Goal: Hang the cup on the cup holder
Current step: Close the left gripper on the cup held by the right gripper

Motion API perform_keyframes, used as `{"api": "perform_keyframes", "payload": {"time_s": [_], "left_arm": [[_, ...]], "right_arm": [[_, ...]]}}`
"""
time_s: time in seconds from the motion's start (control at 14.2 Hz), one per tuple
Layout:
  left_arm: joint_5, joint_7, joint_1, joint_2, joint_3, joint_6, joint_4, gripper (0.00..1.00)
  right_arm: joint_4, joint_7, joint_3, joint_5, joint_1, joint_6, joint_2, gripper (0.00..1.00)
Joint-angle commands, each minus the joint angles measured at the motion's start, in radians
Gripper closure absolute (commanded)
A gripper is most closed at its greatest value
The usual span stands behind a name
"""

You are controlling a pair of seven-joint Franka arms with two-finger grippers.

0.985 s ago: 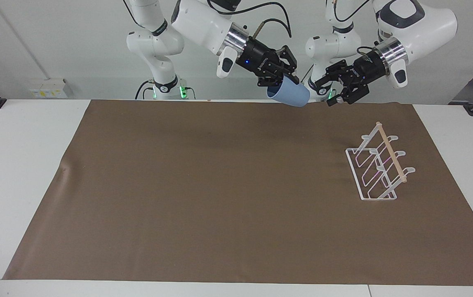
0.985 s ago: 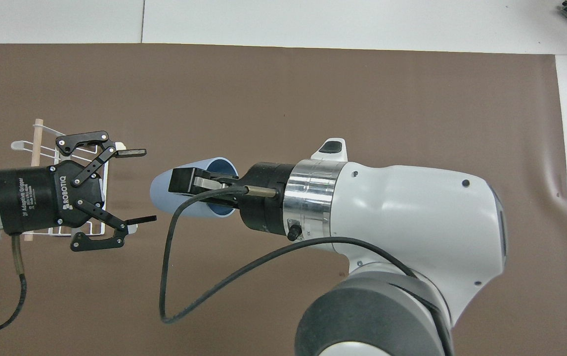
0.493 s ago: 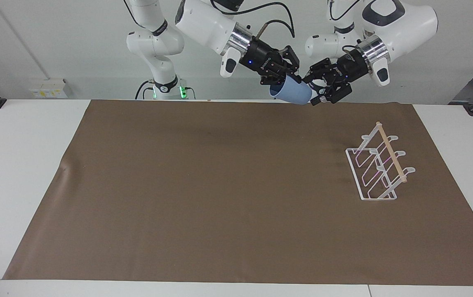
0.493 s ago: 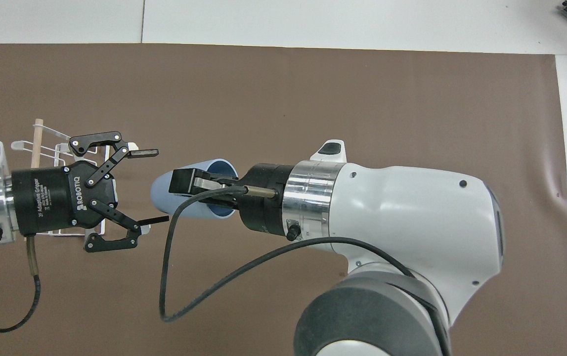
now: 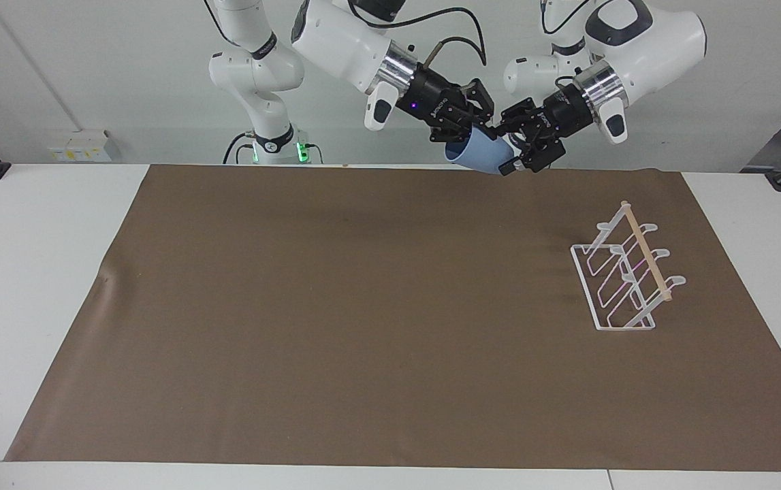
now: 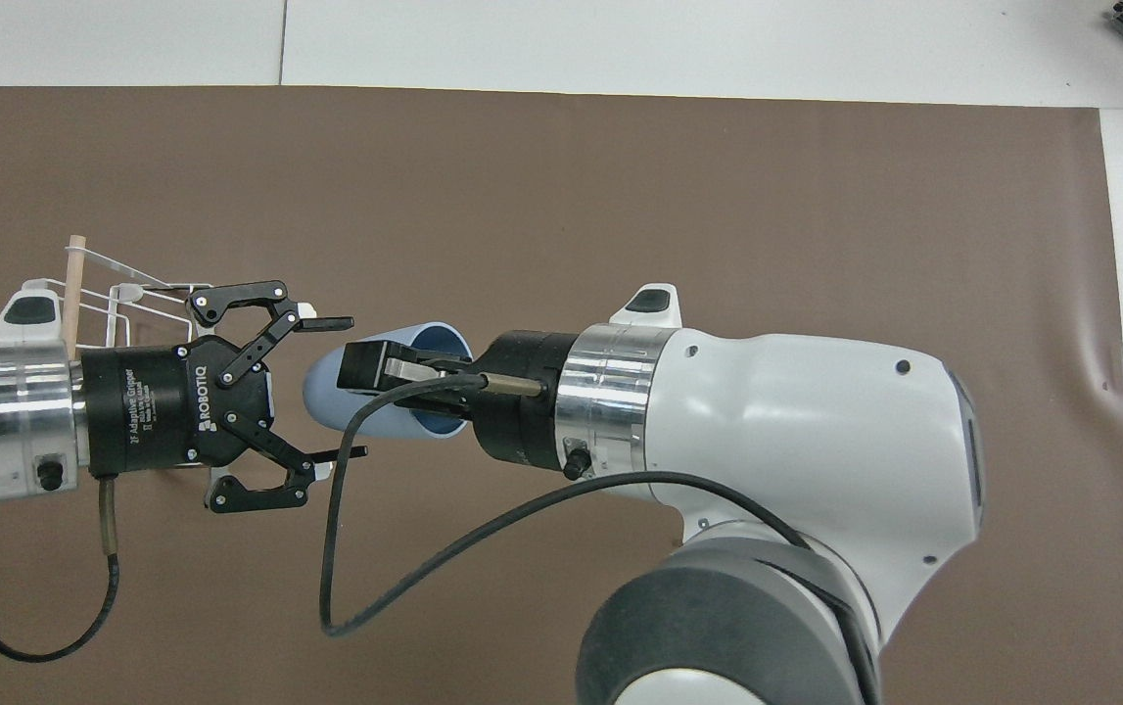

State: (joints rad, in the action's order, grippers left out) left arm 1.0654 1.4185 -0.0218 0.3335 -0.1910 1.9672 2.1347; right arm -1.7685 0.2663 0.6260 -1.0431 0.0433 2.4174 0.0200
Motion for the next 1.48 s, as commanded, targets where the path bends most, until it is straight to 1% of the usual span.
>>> {"api": "perform_keyframes", "payload": {"time_s": [0.0, 0.21, 0.28, 0.35, 0.42, 0.49, 0.56, 1.06, 1.13, 1.2, 1.27, 1.34, 1.41], "left_arm": [[-0.012, -0.016, 0.000, 0.044, 0.002, 0.019, 0.051, 0.00], [-0.012, -0.018, -0.001, 0.044, 0.001, 0.022, 0.048, 0.00], [-0.012, -0.016, -0.003, 0.042, 0.001, 0.022, 0.048, 0.07], [-0.012, -0.015, -0.001, 0.042, 0.001, 0.021, 0.045, 0.28], [-0.012, -0.016, -0.003, 0.041, 0.001, 0.022, 0.041, 0.53], [-0.010, -0.013, -0.009, 0.041, 0.001, 0.025, 0.037, 0.74], [-0.010, -0.016, -0.013, 0.041, 0.001, 0.025, 0.039, 1.00], [-0.012, -0.027, -0.001, 0.041, 0.002, 0.009, 0.040, 1.00], [-0.012, -0.036, 0.000, 0.041, 0.002, 0.009, 0.040, 1.00], [-0.012, -0.039, 0.000, 0.041, 0.004, 0.007, 0.040, 1.00], [-0.013, -0.043, 0.000, 0.041, 0.004, 0.009, 0.042, 1.00], [-0.015, -0.046, 0.000, 0.041, 0.004, 0.007, 0.042, 1.00], [-0.022, -0.044, 0.002, 0.041, 0.005, 0.006, 0.042, 1.00]], "right_arm": [[-0.025, 0.010, 0.003, -0.032, -0.010, -0.008, -0.032, 1.00], [-0.025, 0.010, 0.003, -0.032, -0.010, -0.008, -0.032, 1.00], [-0.025, 0.010, 0.003, -0.032, -0.010, -0.008, -0.032, 1.00], [-0.025, 0.010, 0.001, -0.032, -0.010, -0.008, -0.034, 1.00], [-0.025, 0.010, 0.003, -0.032, -0.010, -0.008, -0.034, 1.00], [-0.025, 0.010, 0.001, -0.032, -0.010, -0.008, -0.034, 1.00], [-0.025, 0.010, 0.003, -0.032, -0.010, -0.008, -0.034, 1.00], [-0.025, 0.033, 0.001, -0.032, -0.010, -0.006, -0.034, 1.00], [-0.025, 0.042, 0.001, -0.025, -0.010, -0.006, -0.032, 0.93], [-0.025, 0.042, 0.001, -0.022, -0.010, -0.004, -0.034, 0.61], [-0.025, 0.044, 0.001, -0.022, -0.010, -0.001, -0.032, 0.26], [-0.025, 0.045, 0.001, -0.022, -0.010, 0.002, -0.032, 0.00], [-0.025, 0.045, 0.001, -0.022, -0.008, 0.006, -0.032, 0.00]]}}
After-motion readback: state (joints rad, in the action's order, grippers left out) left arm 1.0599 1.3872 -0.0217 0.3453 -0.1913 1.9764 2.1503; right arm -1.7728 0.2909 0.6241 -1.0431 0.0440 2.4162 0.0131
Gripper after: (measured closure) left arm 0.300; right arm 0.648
